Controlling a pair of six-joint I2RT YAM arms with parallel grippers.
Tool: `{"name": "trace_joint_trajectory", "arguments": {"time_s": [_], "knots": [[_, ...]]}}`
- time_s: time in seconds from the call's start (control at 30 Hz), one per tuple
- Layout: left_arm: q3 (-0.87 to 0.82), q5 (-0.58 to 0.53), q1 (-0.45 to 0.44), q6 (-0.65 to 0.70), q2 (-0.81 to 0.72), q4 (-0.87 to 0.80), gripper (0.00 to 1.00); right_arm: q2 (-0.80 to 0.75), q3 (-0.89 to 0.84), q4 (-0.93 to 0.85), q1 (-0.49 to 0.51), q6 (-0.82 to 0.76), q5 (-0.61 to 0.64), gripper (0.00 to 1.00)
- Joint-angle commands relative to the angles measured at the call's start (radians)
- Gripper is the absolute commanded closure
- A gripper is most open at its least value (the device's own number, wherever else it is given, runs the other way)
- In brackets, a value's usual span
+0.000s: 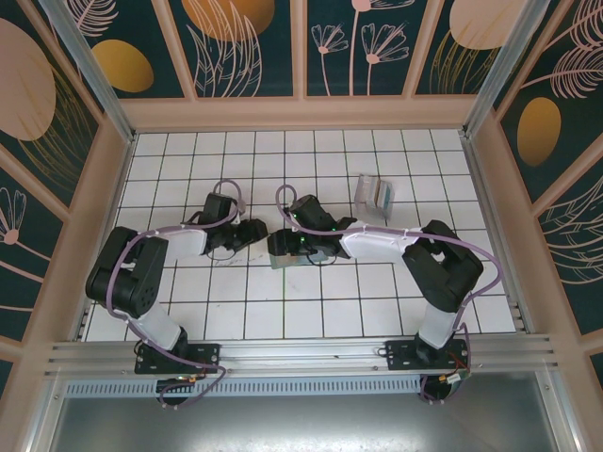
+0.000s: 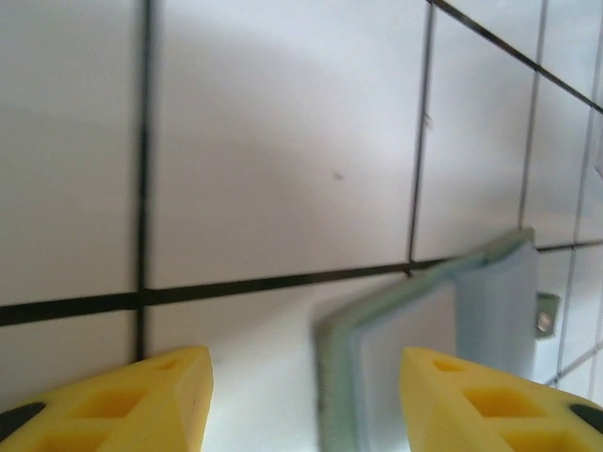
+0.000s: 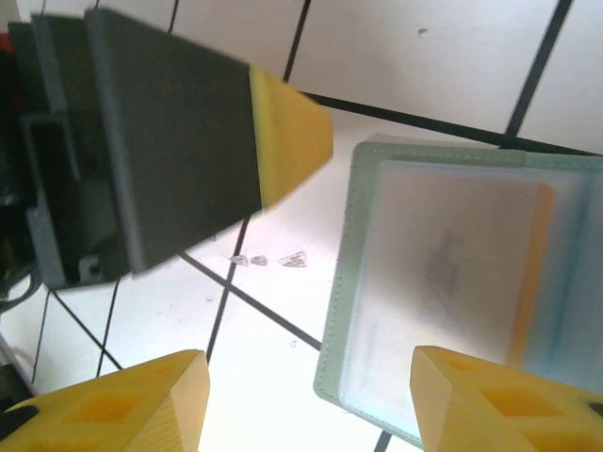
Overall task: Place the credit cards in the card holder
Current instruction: Flip over the card slot in the card holder, then pick up the credit card from the storage box.
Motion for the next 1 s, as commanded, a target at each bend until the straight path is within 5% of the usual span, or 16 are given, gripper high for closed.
{"name": "trace_joint_trajectory", "arguments": {"time_s": [0.0,0.2,0.4,0.53,0.7,0.73,0.77,0.8,0.9,0.97], "knots": [[0.001,-0.118,0.016,0.043,-0.026,-0.092,0.44,-0.021,0.004,0.039,-0.009,0.022,-0.03,0.4],[-0.011,-0.128,0.014,0.048,-0.019,-0.081,0.44,-0.116,0.012,-0.032,-0.128,-0.015,0.059,0.4],[-0.034,-0.146,0.01,0.045,-0.063,-0.068,0.44,-0.127,0.172,-0.338,-0.297,-0.073,0.385,0.36],[-0.034,-0.186,0.01,0.072,-0.111,-0.096,0.42,-0.136,0.215,-0.427,-0.386,-0.074,0.567,0.27],[-0.064,-0.199,0.009,0.068,-0.151,-0.079,0.4,-0.04,0.308,-0.528,-0.477,-0.074,0.615,0.21],[-0.065,-0.198,0.01,0.068,-0.152,-0.077,0.39,-0.021,0.322,-0.542,-0.485,-0.081,0.631,0.01],[-0.065,-0.2,0.01,0.069,-0.153,-0.081,0.39,-0.003,0.33,-0.545,-0.489,-0.088,0.64,0.01],[-0.064,-0.199,0.01,0.073,-0.159,-0.085,0.37,0.018,0.342,-0.552,-0.495,-0.101,0.641,0.01],[-0.088,-0.182,0.009,0.086,-0.199,-0.065,0.02,0.079,0.39,-0.596,-0.5,-0.119,0.65,0.01],[-0.099,-0.189,0.009,0.092,-0.226,-0.058,0.01,0.105,0.409,-0.618,-0.5,-0.121,0.68,0.01]]}}
